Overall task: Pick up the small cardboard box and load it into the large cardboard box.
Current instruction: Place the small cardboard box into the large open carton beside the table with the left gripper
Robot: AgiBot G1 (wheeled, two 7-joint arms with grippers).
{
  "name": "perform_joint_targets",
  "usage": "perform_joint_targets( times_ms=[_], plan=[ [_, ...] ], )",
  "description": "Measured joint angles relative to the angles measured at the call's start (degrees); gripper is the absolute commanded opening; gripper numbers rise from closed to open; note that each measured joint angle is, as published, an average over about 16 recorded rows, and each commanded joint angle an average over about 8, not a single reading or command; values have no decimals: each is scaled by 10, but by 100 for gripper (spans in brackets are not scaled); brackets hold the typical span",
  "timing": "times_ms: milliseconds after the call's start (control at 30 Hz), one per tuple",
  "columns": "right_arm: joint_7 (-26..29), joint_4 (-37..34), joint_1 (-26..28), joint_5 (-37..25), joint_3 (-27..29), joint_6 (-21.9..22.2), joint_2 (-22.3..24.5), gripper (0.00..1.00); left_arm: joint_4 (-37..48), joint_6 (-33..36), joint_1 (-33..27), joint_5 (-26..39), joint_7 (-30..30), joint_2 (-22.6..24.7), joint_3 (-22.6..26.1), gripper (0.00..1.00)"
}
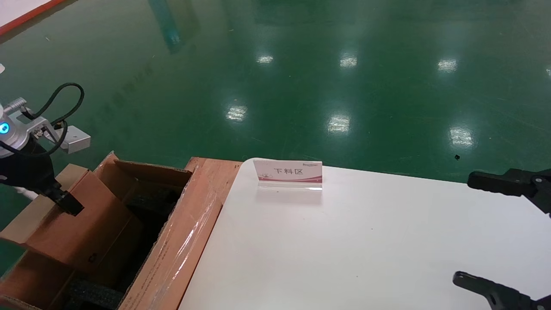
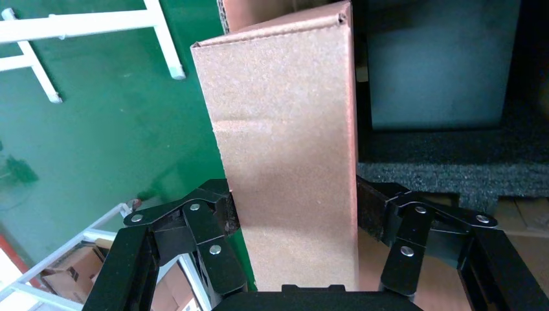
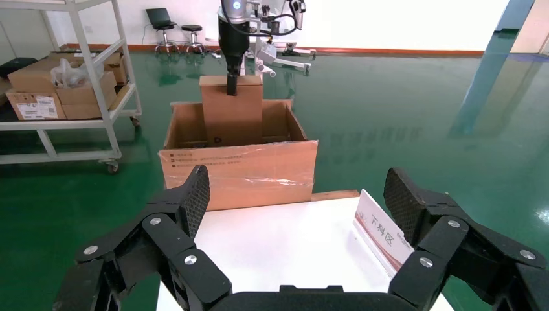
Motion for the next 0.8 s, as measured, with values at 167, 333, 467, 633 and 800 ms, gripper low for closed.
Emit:
perform_joint_targets(
  times_ms=[167,333,467,633,800],
  plan=[
    [0,0,0,0,0,0,0,100,15,-12,26,-3,4,3,-3,0],
    [0,0,0,0,0,0,0,100,34,-20,55,-9,10,6,-7,0],
    [0,0,0,0,0,0,0,100,50,-24,78,-15,17,9,-10,0],
    [0,0,0,0,-1,0,0,100,72,-24,107,-24,25,13,-15,0],
    [0,0,0,1,-1,0,0,100,94,-19,134,-35,34,18,-20,0]
  ],
)
